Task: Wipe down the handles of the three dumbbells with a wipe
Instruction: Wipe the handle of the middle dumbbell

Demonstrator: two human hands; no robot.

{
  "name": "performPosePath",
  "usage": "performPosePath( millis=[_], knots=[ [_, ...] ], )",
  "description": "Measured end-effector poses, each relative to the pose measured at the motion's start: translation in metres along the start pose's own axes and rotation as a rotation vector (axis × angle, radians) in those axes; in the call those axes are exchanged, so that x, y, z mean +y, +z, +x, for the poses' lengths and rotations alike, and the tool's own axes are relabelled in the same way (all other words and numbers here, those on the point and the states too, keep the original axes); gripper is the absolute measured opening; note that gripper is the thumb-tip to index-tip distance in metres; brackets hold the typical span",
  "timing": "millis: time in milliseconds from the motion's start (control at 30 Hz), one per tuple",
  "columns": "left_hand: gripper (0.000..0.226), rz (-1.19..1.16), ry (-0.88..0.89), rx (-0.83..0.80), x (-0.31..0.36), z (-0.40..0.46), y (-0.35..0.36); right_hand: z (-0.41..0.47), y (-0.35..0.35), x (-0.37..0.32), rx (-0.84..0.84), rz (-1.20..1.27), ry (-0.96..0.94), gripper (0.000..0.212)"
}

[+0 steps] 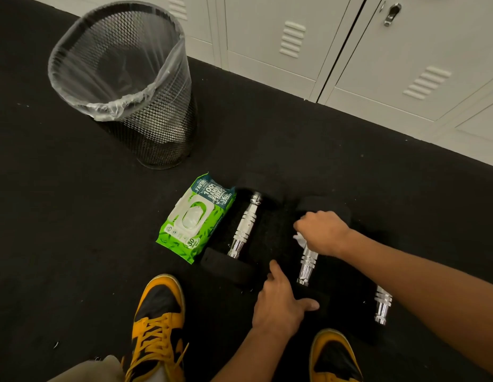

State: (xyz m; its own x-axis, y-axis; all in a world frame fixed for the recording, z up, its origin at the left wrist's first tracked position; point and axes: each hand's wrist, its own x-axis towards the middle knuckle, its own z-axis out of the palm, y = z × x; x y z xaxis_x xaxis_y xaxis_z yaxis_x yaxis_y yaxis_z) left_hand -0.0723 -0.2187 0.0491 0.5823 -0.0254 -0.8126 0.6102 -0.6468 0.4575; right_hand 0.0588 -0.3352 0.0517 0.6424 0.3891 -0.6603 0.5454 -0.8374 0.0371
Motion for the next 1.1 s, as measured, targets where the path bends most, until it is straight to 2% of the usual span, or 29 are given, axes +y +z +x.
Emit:
performPosePath(
  millis=[100, 200, 433, 667, 1100],
  knots=[
    [0.119, -0.003, -0.005, 0.007, -0.001, 0.000, 0.000, 0.008, -0.005, 0.004, 0.033, -0.112, -0.051, 0.024],
    [0.119, 0.007, -0.009, 0.003, 0.000, -0.001, -0.002, 0.014, -0.002, 0.001, -0.039, -0.188, -0.069, 0.017],
    [0.118, -0.019, -0.002, -0.006, 0.000, -0.001, -0.001, 0.011, -0.011, -0.002, -0.220, 0.139, 0.023, 0.010],
    [0.120, 0.002, -0.008, -0.022, 0.001, 0.001, -0.001, 0.007, -0.018, -0.017, -0.311, 0.170, -0.012, 0.029],
    [0.121, 0.042, 0.001, -0.020, 0.000, 0.005, 0.002, 0.015, 0.010, -0.027, -0.392, 0.365, 0.017, 0.026]
  ],
)
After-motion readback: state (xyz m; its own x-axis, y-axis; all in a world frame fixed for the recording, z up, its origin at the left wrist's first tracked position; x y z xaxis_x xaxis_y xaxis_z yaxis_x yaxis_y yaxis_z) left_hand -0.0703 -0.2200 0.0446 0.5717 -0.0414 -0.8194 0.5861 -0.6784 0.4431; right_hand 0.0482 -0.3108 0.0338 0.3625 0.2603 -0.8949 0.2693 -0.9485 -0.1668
